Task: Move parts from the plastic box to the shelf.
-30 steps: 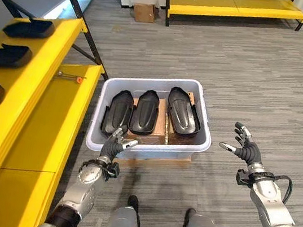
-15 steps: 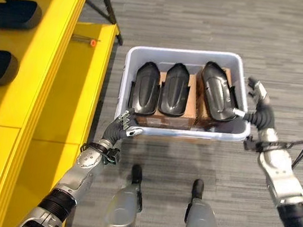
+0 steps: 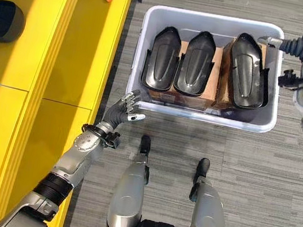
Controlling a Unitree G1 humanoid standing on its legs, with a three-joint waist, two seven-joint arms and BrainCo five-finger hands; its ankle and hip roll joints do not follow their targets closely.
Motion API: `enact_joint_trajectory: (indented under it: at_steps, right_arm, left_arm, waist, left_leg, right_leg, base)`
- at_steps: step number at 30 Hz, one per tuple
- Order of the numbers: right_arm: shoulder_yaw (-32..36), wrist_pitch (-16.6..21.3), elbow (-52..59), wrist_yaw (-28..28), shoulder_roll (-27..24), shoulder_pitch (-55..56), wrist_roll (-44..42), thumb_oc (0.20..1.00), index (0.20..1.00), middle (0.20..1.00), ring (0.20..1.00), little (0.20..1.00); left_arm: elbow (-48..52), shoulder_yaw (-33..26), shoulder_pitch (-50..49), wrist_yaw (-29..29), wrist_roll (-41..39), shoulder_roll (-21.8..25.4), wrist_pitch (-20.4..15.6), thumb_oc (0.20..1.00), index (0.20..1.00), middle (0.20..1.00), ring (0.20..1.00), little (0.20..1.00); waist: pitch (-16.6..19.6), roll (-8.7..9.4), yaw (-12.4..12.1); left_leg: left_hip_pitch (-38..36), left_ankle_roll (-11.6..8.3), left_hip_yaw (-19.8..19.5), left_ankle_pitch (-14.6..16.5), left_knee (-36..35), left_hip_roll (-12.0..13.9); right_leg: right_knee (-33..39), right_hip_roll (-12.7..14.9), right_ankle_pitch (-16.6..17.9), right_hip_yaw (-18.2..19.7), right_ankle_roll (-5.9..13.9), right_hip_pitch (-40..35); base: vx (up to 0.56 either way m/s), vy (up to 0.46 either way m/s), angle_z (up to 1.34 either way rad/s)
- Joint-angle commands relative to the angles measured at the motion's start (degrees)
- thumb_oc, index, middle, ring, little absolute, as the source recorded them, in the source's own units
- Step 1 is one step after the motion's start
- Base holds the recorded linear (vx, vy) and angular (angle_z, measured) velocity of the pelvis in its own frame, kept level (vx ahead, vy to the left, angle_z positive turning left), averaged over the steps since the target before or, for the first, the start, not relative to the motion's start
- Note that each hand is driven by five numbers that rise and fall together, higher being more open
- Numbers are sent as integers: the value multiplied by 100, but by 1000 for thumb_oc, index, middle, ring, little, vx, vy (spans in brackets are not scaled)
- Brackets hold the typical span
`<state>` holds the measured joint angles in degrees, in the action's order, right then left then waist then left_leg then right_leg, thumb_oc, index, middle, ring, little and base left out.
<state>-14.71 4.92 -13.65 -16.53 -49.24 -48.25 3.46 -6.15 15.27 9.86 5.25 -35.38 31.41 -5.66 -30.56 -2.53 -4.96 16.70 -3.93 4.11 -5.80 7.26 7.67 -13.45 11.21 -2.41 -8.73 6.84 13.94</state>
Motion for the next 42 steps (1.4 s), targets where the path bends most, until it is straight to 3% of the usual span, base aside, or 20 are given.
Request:
enact_joint_trajectory:
  at_steps: [1,4,8,12,18,23,24,25,28,34,42]
  right_arm:
    - [-124,-194,17,-111,-216,-314,-116,1000,1000,1000,1000,1000]
    - [-250,-565,-189,-55,-275,-508,-494,1000,1000,1000,1000,1000]
    - [-207,-684,-449,-81,-228,-601,-561,1000,1000,1000,1000,1000]
    - [60,-1191,-580,-845,19,-434,-911,1000,1000,1000,1000,1000]
    - [469,-1200,-227,-799,528,193,-809,1000,1000,1000,1000,1000]
    - [383,-1281,-114,-596,829,413,-735,1000,1000,1000,1000,1000]
    - [268,-1286,-168,-420,911,433,-747,1000,1000,1000,1000,1000]
    - [263,-1283,-164,-383,903,394,-749,1000,1000,1000,1000,1000]
    - [39,-979,-59,-251,849,309,70,1000,1000,1000,1000,1000]
    - [-237,-1025,197,-385,752,188,954,1000,1000,1000,1000,1000]
    - [-674,-1141,10,196,866,-205,-42,1000,1000,1000,1000,1000]
  left_arm:
    - [673,-78,-107,219,-181,138,-311,1000,1000,1000,1000,1000]
    - [948,-96,-126,229,-262,141,-290,1000,1000,1000,1000,1000]
    - [1267,-120,-168,193,-290,156,-156,1000,1000,1000,1000,1000]
    - [1321,-82,-259,-42,-284,57,57,1000,1000,1000,1000,1000]
    - [1169,-44,-375,-67,-245,-102,-84,1000,1000,1000,1000,1000]
    - [1095,-3,-326,-213,-230,-233,-145,1000,1000,1000,1000,1000]
    - [1015,26,-333,-222,-147,-275,-169,1000,1000,1000,1000,1000]
    - [1021,7,-307,-221,-147,-271,-172,1000,1000,1000,1000,1000]
    - [949,18,-367,-215,-135,-280,-154,1000,1000,1000,1000,1000]
    - [925,20,-431,-197,-142,-319,-180,1000,1000,1000,1000,1000]
    - [938,-28,-442,-25,-119,-232,-156,1000,1000,1000,1000,1000]
  waist:
    - [120,53,4]
    - [76,-4,-10]
    - [76,-76,-24]
    - [76,-172,47]
    - [76,-253,196]
    - [76,-278,262]
    - [76,-282,264]
    - [76,-287,258]
    - [76,-296,237]
    - [76,-336,211]
    - [76,-380,48]
  left_leg:
    - [205,13,-2,817,872,-53]
    - [489,40,-40,844,980,-87]
    - [912,60,-93,825,1094,-117]
    - [1305,74,-93,779,1143,-141]
    - [1508,99,46,751,1095,-163]
    - [1714,100,89,752,1179,-164]
    - [1721,70,66,901,1276,-182]
    - [1851,107,106,767,1257,-167]
    - [1920,72,60,928,1417,-198]
    - [2139,102,50,979,1595,-244]
    - [2242,149,-2,978,1669,-308]
  right_leg:
    - [-337,-119,-224,-161,-313,225]
    - [-636,-136,-353,-145,-368,590]
    - [-979,-157,-461,-123,-435,1093]
    - [-1259,-187,-532,-83,-500,1626]
    - [-1362,-156,-509,38,-507,2015]
    - [-1497,-131,-519,86,-532,2272]
    - [-1588,-124,-660,138,-505,2279]
    - [-1558,-126,-528,91,-549,2402]
    - [-1751,-101,-688,116,-504,2477]
    - [-1933,-88,-735,129,-522,2674]
    - [-2019,-85,-754,76,-551,2743]
  base:
    - [-69,-72,12]
    - [-57,-93,10]
    - [-55,-77,8]
    - [-79,-22,-6]
    - [-44,49,-7]
    - [-13,26,-7]
    - [-32,-6,1]
    - [-33,-12,5]
    - [31,3,5]
    - [0,4,1]
    - [6,-20,4]
